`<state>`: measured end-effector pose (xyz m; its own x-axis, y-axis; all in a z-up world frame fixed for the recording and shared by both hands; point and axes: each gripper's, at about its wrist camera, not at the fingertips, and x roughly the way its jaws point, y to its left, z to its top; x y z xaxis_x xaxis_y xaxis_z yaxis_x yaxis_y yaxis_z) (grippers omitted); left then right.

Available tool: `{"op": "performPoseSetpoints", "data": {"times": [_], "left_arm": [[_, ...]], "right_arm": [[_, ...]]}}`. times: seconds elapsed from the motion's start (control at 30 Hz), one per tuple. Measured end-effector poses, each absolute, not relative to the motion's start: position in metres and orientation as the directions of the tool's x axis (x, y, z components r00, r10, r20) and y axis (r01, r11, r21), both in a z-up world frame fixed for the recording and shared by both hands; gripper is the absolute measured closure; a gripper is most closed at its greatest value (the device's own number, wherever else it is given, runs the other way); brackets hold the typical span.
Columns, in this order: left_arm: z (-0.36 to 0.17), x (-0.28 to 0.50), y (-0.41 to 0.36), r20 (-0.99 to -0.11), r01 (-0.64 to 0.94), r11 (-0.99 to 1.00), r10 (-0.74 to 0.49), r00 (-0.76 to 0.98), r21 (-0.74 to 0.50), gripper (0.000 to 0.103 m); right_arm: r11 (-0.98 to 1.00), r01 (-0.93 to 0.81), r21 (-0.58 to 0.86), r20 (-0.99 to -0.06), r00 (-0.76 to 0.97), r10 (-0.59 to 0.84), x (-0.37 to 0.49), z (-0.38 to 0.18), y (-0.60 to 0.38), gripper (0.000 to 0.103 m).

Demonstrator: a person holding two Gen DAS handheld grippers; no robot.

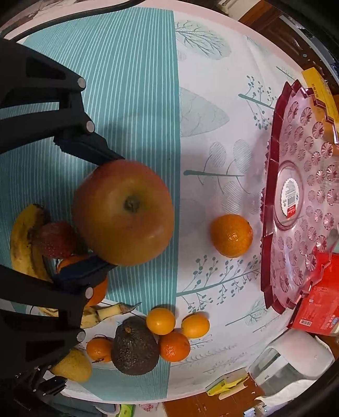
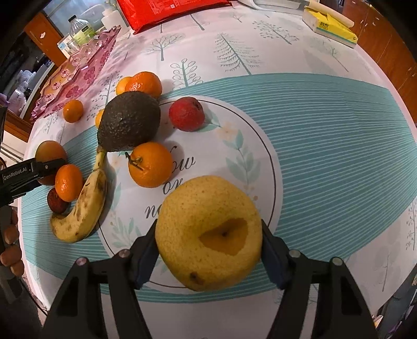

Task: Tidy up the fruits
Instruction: 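Grasp the red apple with the left tool while the right tool grasps the yellow pear, then carry the apple with the left tool while the right tool carries the pear to the pink bowl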

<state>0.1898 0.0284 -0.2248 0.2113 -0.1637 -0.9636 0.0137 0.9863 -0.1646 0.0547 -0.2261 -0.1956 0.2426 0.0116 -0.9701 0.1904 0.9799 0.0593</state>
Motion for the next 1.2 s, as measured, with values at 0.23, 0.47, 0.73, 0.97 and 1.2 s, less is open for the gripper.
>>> {"op": "performPoseSetpoints", "data": {"times": [0.23,0.47,0.73,0.97,1.2], "left_arm": [[-0.221,0.173,0.032,-0.954,0.002,0.982,-0.184,0.236,-0.189,0.039],[-0.178,0.157,0.039,-0.939,0.033,0.982,-0.186,0.288,-0.185,0.039],[-0.072,0.151,0.06,-0.903,0.109,0.984,-0.171,0.394,-0.139,0.039],[0.006,0.163,0.081,-0.878,0.159,0.985,-0.133,0.459,-0.066,0.039],[0.042,0.193,0.1,-0.861,0.153,0.988,-0.097,0.5,-0.022,0.039]], "right_arm": [[0.987,0.149,0.058,-0.96,0.279,0.014,0.045,-0.184,-0.217,0.035],[0.991,0.115,0.066,-0.945,0.327,0.025,0.044,-0.155,-0.209,0.035],[0.996,0.029,0.086,-0.911,0.408,0.067,0.061,-0.075,-0.196,0.035],[0.991,-0.068,0.115,-0.855,0.502,0.133,0.114,0.021,-0.174,0.035],[0.991,-0.109,0.083,-0.82,0.558,0.13,0.186,0.068,-0.14,0.035]]}}
